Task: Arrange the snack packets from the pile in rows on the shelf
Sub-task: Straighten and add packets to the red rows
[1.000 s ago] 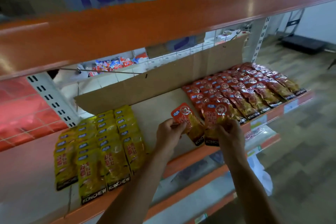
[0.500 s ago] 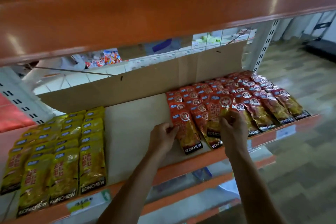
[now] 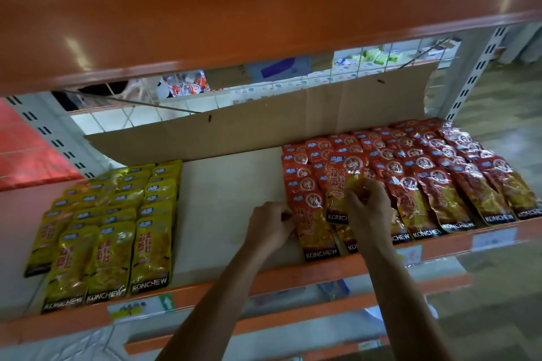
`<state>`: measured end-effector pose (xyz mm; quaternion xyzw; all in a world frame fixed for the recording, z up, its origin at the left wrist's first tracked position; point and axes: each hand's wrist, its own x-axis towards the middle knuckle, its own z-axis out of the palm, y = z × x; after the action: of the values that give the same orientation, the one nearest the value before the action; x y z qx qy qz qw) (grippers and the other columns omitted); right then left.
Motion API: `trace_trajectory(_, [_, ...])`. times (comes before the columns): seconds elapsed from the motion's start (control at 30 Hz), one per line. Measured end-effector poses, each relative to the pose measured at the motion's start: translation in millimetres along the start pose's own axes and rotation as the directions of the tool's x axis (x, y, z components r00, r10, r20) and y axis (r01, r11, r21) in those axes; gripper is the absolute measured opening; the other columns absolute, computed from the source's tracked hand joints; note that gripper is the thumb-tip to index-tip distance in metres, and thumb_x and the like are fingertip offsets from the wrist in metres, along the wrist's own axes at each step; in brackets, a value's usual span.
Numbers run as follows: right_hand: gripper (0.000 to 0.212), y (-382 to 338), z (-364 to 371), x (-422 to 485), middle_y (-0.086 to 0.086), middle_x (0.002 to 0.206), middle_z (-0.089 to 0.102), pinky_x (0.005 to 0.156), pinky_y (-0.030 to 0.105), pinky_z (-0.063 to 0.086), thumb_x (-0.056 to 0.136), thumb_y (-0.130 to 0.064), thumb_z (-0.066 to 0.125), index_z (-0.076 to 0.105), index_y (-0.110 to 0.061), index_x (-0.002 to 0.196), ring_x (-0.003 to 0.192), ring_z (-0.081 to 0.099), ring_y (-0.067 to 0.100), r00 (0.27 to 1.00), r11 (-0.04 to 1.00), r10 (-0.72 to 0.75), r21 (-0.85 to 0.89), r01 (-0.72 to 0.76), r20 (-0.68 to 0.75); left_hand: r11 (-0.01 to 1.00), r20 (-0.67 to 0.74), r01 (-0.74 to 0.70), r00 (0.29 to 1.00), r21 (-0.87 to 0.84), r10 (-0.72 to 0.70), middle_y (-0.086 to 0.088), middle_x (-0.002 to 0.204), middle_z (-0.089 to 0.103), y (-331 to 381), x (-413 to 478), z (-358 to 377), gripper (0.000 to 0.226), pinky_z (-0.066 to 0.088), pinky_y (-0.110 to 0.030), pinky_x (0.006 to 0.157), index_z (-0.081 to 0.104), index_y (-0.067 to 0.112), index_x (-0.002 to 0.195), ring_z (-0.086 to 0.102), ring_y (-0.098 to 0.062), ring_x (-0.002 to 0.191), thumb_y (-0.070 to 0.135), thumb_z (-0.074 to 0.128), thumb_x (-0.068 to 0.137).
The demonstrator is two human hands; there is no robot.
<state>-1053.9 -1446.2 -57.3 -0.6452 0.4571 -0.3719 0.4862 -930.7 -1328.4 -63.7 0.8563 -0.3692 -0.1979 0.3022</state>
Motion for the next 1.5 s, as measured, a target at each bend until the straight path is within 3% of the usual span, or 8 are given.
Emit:
trace_trajectory(0.2, [0.019, -6, 8, -1, -0.001, 0.081, 0.059, 0.059, 0.026, 0.04, 0.089, -0.011, 0.06, 0.056, -0.011, 0.108, 0.069, 0.053, 0.014, 0.999, 0.999, -0.024, -0.031, 0.026, 0.04, 0.994, -0.153, 0.017, 0.988, 0.111, 0.0, 0.005, 0.083, 0.068, -1, 1, -1, 0.03, 0.04, -0.023, 0.061, 0.06, 0.018, 0.077, 0.059, -0.009, 0.072, 0.045, 0.062, 0.088])
trace_trajectory(0.37, [0.012, -18, 25, -10, -0.001, 0.082, 0.058, 0.055, 0.019, 0.039, 0.09, -0.011, 0.059, 0.055, -0.015, 0.1, 0.068, 0.052, 0.011, 0.986, 0.994, -0.085, -0.056, 0.094, 0.146, 0.95, -0.174, -0.062, 0.985, -0.306, 0.009, 0.011, 0.088, 0.068, 4, 4, -6, 0.018, 0.047, -0.011, 0.065, 0.065, 0.024, 0.096, 0.064, -0.001, 0.08, 0.04, 0.058, 0.093])
trace_trajectory(0.47, [0.01, -23, 37, -13, -0.007, 0.078, 0.057, 0.055, 0.019, 0.038, 0.09, -0.01, 0.057, 0.055, -0.018, 0.097, 0.067, 0.052, 0.008, 0.97, 0.988, -0.113, -0.077, 0.132, 0.217, 0.866, -0.1, -0.029, 0.995, -0.5, -0.025, 0.004, 0.097, 0.072, 1, 7, -8, 0.01, 0.057, -0.028, 0.074, 0.062, 0.033, 0.099, 0.069, -0.008, 0.084, 0.032, 0.065, 0.089])
trace_trajectory(0.63, [0.028, -29, 51, -11, -0.007, 0.101, 0.059, 0.066, 0.016, 0.038, 0.093, -0.011, 0.054, 0.057, -0.019, 0.119, 0.093, 0.055, 0.01, 0.934, 0.951, -0.169, -0.196, 0.238, 0.314, 0.815, -0.246, -0.021, 0.957, -0.579, -0.15, 0.003, 0.091, 0.073, -17, 17, -14, 0.017, 0.058, -0.039, 0.081, 0.068, 0.023, 0.102, 0.07, -0.01, 0.082, 0.026, 0.07, 0.086])
trace_trajectory(0.77, [0.038, -22, 60, -4, 0.002, 0.129, 0.056, 0.088, 0.027, 0.039, 0.093, -0.013, 0.052, 0.051, -0.015, 0.132, 0.122, 0.049, 0.021, 0.917, 0.874, -0.198, -0.362, 0.325, 0.346, 0.88, -0.351, 0.022, 0.912, -0.474, -0.212, 0.002, 0.099, 0.072, -31, 36, -25, 0.022, 0.057, -0.038, 0.084, 0.069, 0.021, 0.109, 0.068, -0.009, 0.087, 0.026, 0.067, 0.088])
trace_trajectory(0.93, [0.037, -13, 69, -1, 0.007, 0.13, 0.056, 0.102, 0.034, 0.038, 0.088, -0.014, 0.058, 0.057, -0.008, 0.124, 0.125, 0.046, 0.025, 0.865, 0.77, -0.295, -0.434, 0.467, 0.407, 0.96, -0.398, 0.08, 0.898, -0.267, -0.186, -0.003, 0.113, 0.07, -35, 63, -30, 0.029, 0.041, -0.017, 0.081, 0.068, 0.014, 0.117, 0.065, -0.016, 0.102, 0.024, 0.065, 0.089])
trace_trajectory(1.07, [0.052, -3, 75, -4, 0.01, 0.144, 0.046, 0.117, 0.041, 0.022, 0.088, -0.025, 0.059, 0.049, -0.009, 0.136, 0.141, 0.029, 0.028, 0.828, 0.664, -0.297, -0.52, 0.538, 0.477, 0.983, -0.397, 0.069, 0.908, -0.169, -0.132, -0.002, 0.117, 0.068, -37, 81, -30, 0.032, 0.042, -0.022, 0.085, 0.064, 0.015, 0.12, 0.064, -0.019, 0.104, 0.022, 0.065, 0.089])
trace_trajectory(1.5, [0.057, 16, 85, -19, 0.012, 0.127, 0.062, 0.101, 0.047, 0.034, 0.067, -0.019, 0.059, 0.062, -0.006, 0.122, 0.123, 0.054, 0.029, 0.814, 0.446, -0.423, -0.69, 0.57, 0.399, 0.998, -0.385, -0.007, 0.922, 0.066, 0.032, -0.007, 0.101, 0.071, -34, 105, -21, 0.017, 0.047, -0.026, 0.078, 0.074, 0.014, 0.102, 0.065, -0.021, 0.091, 0.022, 0.064, 0.09])
